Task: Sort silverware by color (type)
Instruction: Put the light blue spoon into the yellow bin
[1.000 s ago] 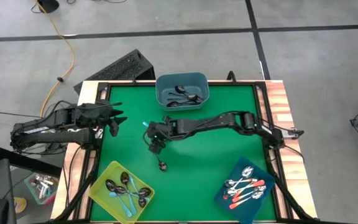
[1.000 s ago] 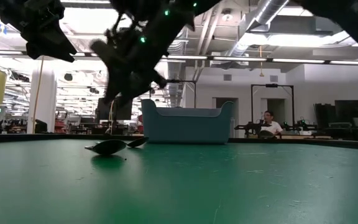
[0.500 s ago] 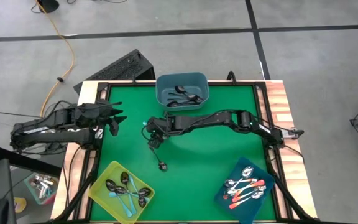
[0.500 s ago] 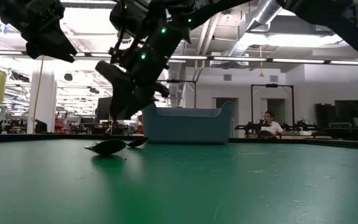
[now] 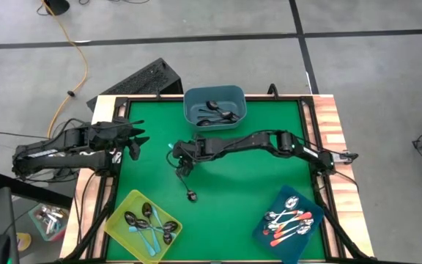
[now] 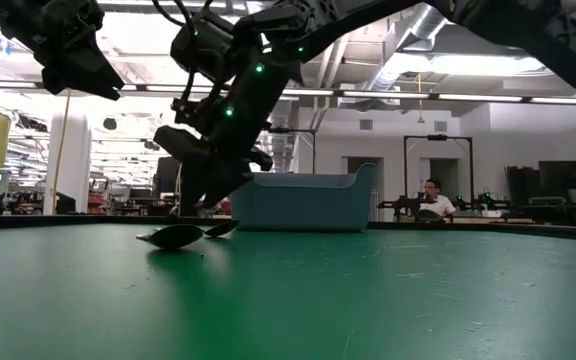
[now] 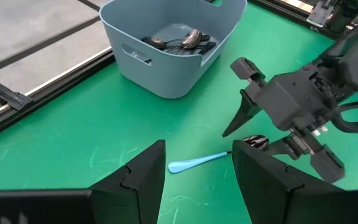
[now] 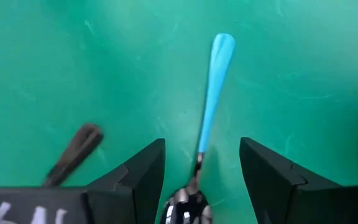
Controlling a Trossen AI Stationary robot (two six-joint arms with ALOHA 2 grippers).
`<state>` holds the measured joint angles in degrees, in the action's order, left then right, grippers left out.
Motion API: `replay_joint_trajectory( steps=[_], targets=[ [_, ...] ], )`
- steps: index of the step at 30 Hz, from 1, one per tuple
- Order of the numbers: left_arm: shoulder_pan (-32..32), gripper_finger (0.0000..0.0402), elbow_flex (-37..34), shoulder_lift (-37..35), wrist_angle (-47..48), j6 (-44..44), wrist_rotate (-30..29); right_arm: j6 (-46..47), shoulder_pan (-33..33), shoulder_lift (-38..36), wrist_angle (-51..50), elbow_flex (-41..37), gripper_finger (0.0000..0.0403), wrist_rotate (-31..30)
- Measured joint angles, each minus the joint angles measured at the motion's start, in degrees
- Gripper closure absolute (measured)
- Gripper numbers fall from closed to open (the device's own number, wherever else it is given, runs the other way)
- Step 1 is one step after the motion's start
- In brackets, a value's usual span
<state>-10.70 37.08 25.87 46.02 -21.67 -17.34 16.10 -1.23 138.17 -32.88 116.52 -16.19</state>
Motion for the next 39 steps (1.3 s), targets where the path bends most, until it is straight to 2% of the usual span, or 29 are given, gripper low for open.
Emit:
replay_joint_trajectory(
  steps=[13,16,24,28,37,39],
  targets=[
    [0.0,0.0232,0.0,0.0,0.0,0.71,0.04,1.84,-1.13,0.0,-0.13,-0.01,0.0186,1.17],
    [0.0,0.0232,0.0,0.0,-0.02,0.66,0.03,2.08,-1.23,1.93,1.27,0.15,0.0186,1.08],
    [0.0,0.0232,0.0,0.0,-0.02,0.61,0.04,4.87,-0.32,3.67,-2.59,0.14,0.0193,3.58],
    [0.0,0.0232,0.0,0.0,-0.04,0.13,0.04,5.62,-0.05,3.67,-2.93,0.14,0.0228,3.64],
    [0.0,0.0232,0.0,0.0,-0.04,-1.0,0.04,13.52,-0.2,3.67,-4.24,0.16,0.0376,5.52],
    [0.0,0.0232,0.0,0.0,-0.03,-1.51,0.04,13.82,-0.22,3.63,-4.24,0.16,0.0392,6.33]
  ],
)
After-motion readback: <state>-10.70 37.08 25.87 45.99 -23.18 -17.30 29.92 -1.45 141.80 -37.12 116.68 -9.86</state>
